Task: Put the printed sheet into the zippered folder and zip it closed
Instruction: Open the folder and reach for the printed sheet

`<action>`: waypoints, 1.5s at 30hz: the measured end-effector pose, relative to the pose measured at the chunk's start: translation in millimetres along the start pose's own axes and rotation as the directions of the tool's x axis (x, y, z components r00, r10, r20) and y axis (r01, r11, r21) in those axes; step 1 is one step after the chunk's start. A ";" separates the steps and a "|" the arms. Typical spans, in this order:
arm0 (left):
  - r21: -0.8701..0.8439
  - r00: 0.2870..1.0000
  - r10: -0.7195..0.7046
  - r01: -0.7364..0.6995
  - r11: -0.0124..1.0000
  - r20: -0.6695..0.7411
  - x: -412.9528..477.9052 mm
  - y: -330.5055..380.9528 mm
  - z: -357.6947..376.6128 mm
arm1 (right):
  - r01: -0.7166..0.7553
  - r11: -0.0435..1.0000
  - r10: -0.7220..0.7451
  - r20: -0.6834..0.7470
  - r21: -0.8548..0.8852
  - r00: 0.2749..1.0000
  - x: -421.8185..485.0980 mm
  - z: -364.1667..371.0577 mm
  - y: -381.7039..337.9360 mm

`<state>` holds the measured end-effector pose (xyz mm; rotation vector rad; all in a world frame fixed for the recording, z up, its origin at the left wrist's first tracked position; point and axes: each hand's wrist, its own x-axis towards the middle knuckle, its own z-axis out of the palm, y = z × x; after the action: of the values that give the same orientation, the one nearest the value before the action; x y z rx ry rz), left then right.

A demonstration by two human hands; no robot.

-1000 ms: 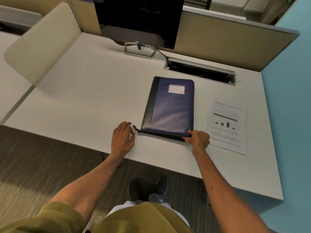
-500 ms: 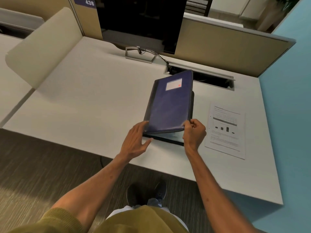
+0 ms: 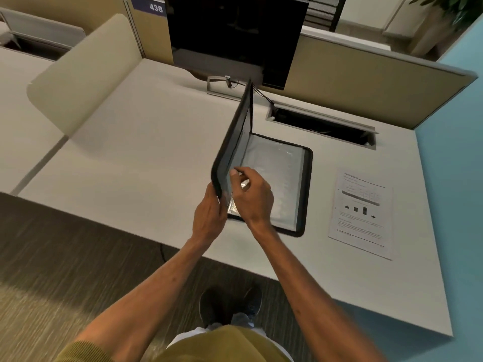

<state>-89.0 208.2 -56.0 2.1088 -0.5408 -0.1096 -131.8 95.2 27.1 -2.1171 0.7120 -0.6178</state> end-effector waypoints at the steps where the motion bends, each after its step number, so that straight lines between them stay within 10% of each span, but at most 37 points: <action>1: -0.022 0.998 -0.052 0.051 0.998 -0.027 1.2 -2.2 -2.1 | -0.011 0.997 0.012 0.027 -0.071 1.000 -1.3 3.9 11.8; 7: -0.248 0.945 -0.308 0.273 0.929 -0.113 10.2 -14.5 -12.4 | 0.114 0.830 0.134 0.393 -0.546 0.910 -25.4 6.3 88.3; 21: -0.458 0.659 -0.721 0.584 0.670 -0.213 28.5 -50.0 -34.8 | 0.260 0.697 0.110 0.457 -0.669 0.882 -35.8 12.2 105.8; 33: -0.101 0.751 -0.630 0.624 0.775 -0.198 15.7 -29.0 -14.5 | 0.269 0.710 0.101 0.473 -0.650 0.875 -37.6 11.3 113.8; 39: 0.238 0.932 -0.332 0.359 0.902 -0.148 5.5 -1.6 25.0 | 0.196 0.755 0.103 0.408 -0.626 0.907 -37.4 -15.3 129.5; 45: 0.189 0.984 -0.122 0.096 0.977 0.131 7.9 42.6 83.0 | 0.064 0.759 0.161 0.282 -0.648 0.946 -30.1 -69.5 163.8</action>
<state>-119.4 120.4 -67.6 2.3225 -0.5357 -0.2844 -242.8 -7.0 -71.9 -2.7399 0.8748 0.0544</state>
